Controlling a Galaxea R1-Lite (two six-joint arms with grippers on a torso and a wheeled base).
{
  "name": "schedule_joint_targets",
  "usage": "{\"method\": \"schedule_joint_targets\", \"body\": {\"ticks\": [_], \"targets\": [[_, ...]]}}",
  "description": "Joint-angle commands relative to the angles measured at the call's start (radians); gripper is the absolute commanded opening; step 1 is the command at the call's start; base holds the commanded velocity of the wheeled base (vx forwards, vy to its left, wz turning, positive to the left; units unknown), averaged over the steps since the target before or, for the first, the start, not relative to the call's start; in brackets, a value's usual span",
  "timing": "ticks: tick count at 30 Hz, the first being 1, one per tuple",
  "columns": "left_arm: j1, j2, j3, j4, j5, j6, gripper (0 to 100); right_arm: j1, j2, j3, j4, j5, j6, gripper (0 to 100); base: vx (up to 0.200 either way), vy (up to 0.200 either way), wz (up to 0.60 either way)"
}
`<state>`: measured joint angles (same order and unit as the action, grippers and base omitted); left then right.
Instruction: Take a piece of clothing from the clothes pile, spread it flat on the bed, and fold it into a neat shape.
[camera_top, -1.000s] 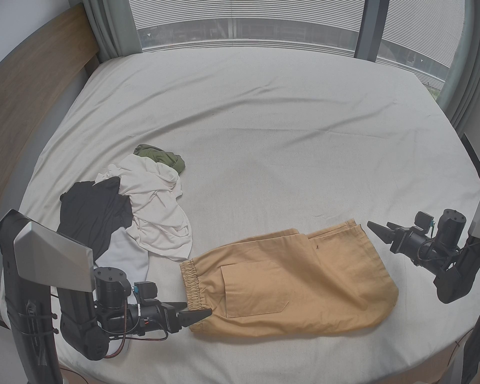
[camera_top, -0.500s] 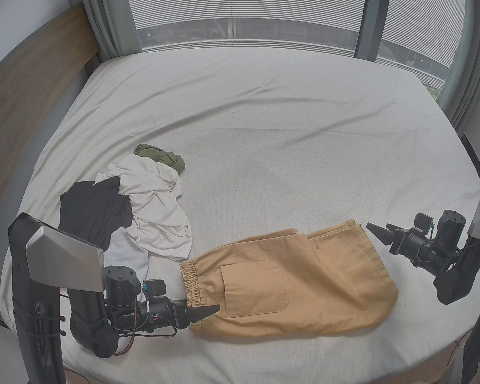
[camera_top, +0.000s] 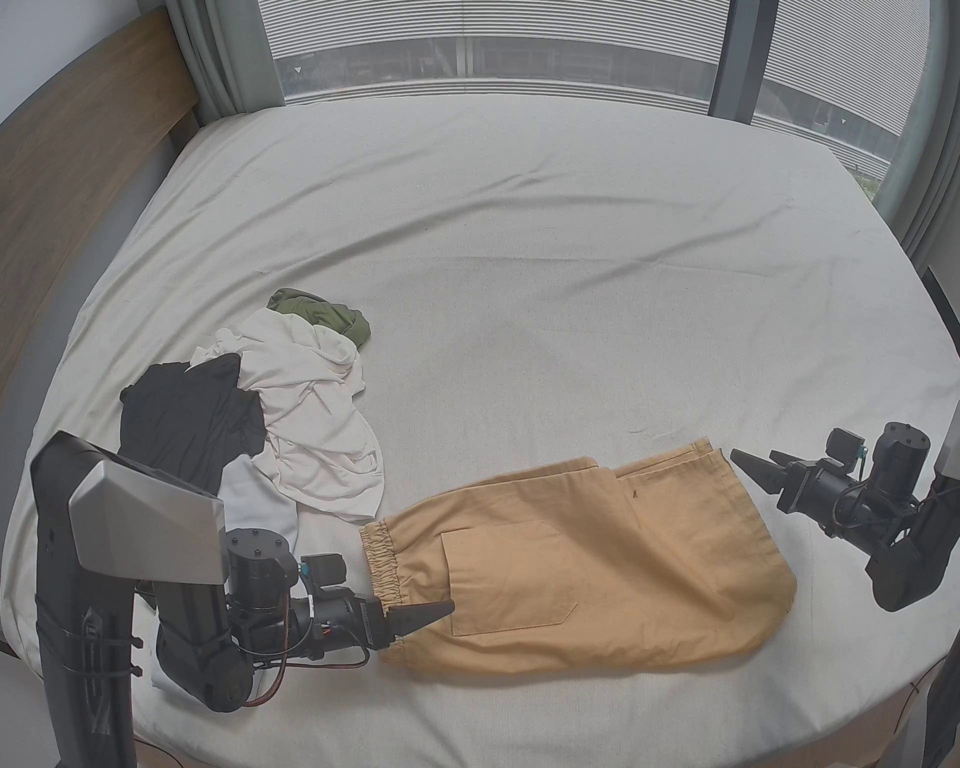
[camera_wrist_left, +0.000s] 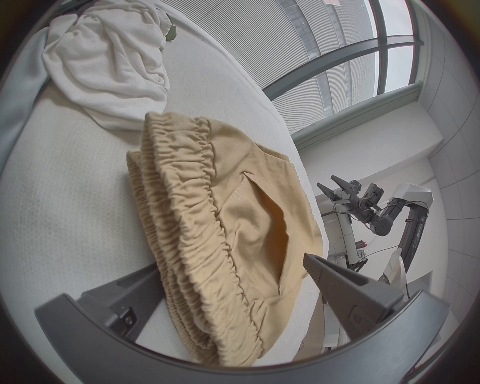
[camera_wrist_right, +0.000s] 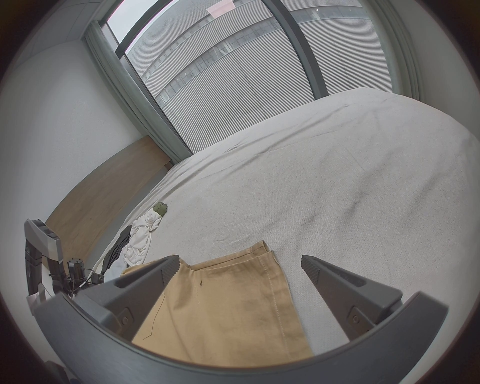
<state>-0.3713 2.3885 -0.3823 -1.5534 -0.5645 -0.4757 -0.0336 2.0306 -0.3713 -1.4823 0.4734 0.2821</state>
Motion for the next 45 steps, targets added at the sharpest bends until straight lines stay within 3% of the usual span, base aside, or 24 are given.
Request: {"method": "schedule_joint_targets", "body": {"ticks": [1, 11, 12, 21, 31, 45], "targets": [[0.000, 0.012, -0.009, 0.003, 0.001, -0.012, 100, 0.001, 0.000, 0.002, -0.001, 0.001, 0.000, 100, 0.000, 0.000, 0.00], [-0.008, 0.026, -0.033, 0.001, 0.003, -0.044, 100, 0.003, 0.002, 0.002, -0.001, 0.001, 0.000, 100, 0.000, 0.000, 0.00], [-0.005, 0.026, -0.038, 0.001, 0.003, -0.044, 0, 0.003, 0.002, 0.002, -0.001, 0.001, 0.000, 100, 0.000, 0.000, 0.00], [0.020, -0.006, -0.029, -0.001, 0.023, -0.046, 0, 0.003, 0.020, 0.003, -0.019, -0.001, 0.000, 100, 0.000, 0.000, 0.00], [0.017, -0.143, 0.099, 0.001, 0.043, -0.078, 0, 0.001, 0.026, 0.011, -0.036, 0.001, 0.000, 100, 0.000, 0.000, 0.00], [0.115, -0.269, 0.257, 0.001, 0.046, -0.076, 0, 0.012, 0.031, 0.012, -0.038, 0.001, 0.000, 100, 0.000, 0.000, 0.00]]}}
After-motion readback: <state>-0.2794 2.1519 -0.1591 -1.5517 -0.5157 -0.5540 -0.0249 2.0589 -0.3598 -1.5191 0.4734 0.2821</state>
